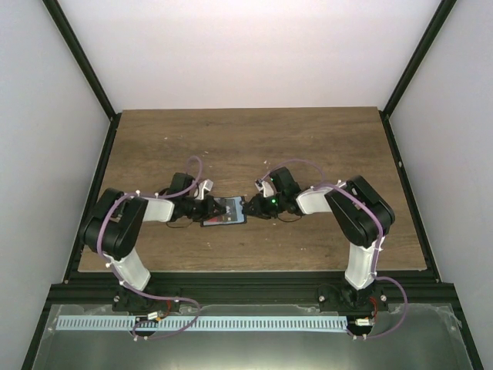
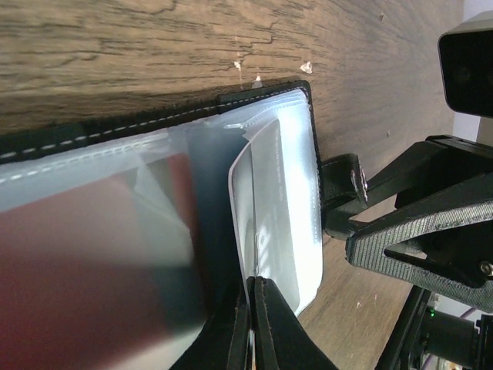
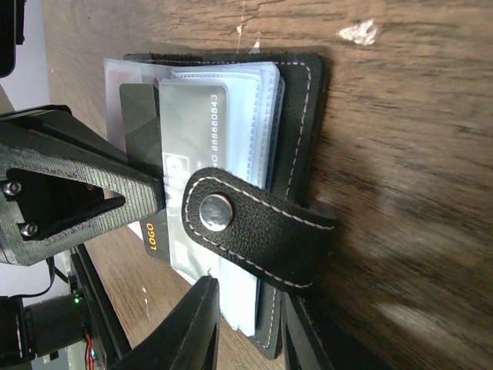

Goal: Put the credit cards into the card holder

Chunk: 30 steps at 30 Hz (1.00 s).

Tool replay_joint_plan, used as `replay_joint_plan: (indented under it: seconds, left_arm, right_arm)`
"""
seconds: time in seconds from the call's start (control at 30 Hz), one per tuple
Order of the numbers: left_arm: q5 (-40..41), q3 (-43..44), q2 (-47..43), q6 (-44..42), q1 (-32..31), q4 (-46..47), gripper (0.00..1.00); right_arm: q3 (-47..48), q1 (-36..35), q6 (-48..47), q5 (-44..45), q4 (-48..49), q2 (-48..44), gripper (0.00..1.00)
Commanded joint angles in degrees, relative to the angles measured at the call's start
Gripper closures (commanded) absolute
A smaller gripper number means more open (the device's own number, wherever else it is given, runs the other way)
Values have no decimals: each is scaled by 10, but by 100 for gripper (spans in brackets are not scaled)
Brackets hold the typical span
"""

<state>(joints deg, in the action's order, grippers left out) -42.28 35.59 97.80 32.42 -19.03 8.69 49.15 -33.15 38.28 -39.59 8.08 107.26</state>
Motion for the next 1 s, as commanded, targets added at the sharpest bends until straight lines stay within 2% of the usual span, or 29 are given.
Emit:
replay_joint_plan:
  seconds: [0.0,0.3,0.63,0.7,0.83,0.97]
  left_arm:
    - [15,8,30,-16,-17,-40,96]
    - [21,37,58,-16,-40,-55,95]
    - [43,65,71,32,-78,-45,87]
    - [60,70,62,33,-85,-64,84]
    - [124,77,18,18,-92,-130,69]
    - [152,80,-5,2,-92,-187,61]
  right_arm:
    - [22,11,-14,6,-7,8,76]
    - [22,21,-22,2,-8,9,76]
    - [9,24,-20,-7,6,3,77]
    - [5,24,-20,-8,6,-3,77]
    - [-5,26,-24,-7,4,-18,77]
    - [-11,28,-31,-4,-5,-35,77]
